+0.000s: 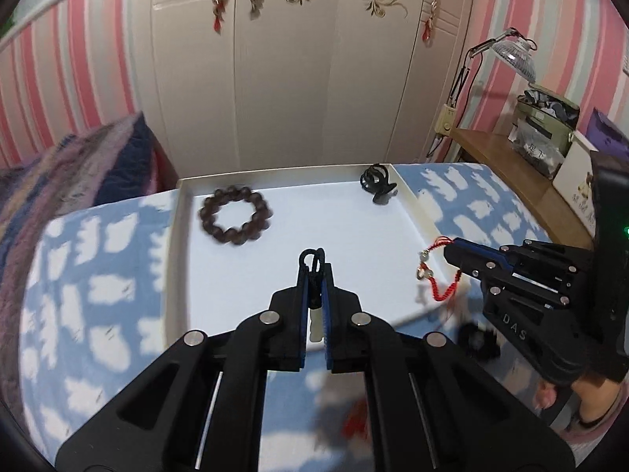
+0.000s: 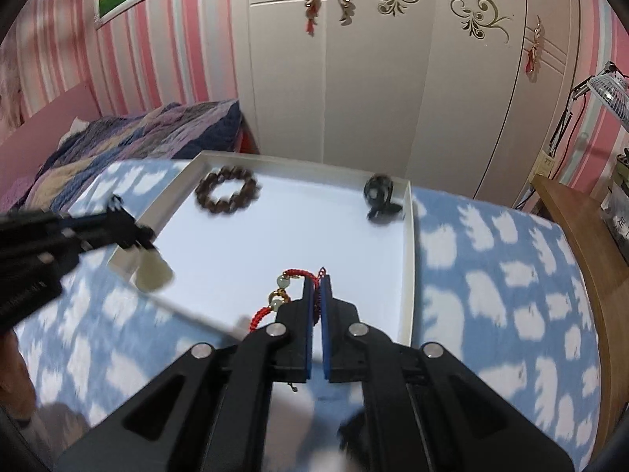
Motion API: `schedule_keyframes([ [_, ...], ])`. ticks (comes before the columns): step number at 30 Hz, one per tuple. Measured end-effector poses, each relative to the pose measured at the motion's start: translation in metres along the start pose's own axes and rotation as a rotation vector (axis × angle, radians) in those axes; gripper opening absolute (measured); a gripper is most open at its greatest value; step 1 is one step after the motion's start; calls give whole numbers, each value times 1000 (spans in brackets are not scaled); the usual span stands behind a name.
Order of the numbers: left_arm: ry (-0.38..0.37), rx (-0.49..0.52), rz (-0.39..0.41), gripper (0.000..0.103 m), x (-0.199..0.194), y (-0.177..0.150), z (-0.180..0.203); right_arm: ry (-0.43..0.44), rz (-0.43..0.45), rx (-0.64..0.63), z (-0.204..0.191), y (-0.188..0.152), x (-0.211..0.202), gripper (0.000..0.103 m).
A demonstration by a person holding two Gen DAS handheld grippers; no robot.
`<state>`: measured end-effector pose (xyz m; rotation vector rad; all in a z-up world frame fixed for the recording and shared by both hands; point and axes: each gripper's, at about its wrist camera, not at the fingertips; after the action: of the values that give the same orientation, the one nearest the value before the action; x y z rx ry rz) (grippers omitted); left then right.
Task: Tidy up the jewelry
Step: 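Carry both items into the white tray and open both tools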
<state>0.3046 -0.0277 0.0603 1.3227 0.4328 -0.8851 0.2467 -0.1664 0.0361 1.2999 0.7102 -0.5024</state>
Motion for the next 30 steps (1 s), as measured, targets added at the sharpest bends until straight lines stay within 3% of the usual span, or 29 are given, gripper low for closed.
schedule_keyframes([
  [6,-43,-39,-70,4,69,46,2,12,-23,56,23,37,48,3],
  [12,44,-31,-85,4,125,75,6,-43,-68,90,42,59,101,3],
  [16,62,-56,-114,4,160,83,-1,-57,-111,115,53,62,133,3],
  [22,96,-68,-131,4,188,89,-8,-47,-174,131,59,58,163,3],
  [30,147,-61,-142,4,203,83,-16,-44,-206,117,52,58,173,3],
])
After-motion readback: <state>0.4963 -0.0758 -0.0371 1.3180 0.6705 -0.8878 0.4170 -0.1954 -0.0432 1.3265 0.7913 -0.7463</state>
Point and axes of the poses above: each gripper's, at about its wrist camera, not at the fingertips, and x roughly the way its jaws point, z to its right, y to its top, and after that the axes turned 10 degrees about -x, right-handed
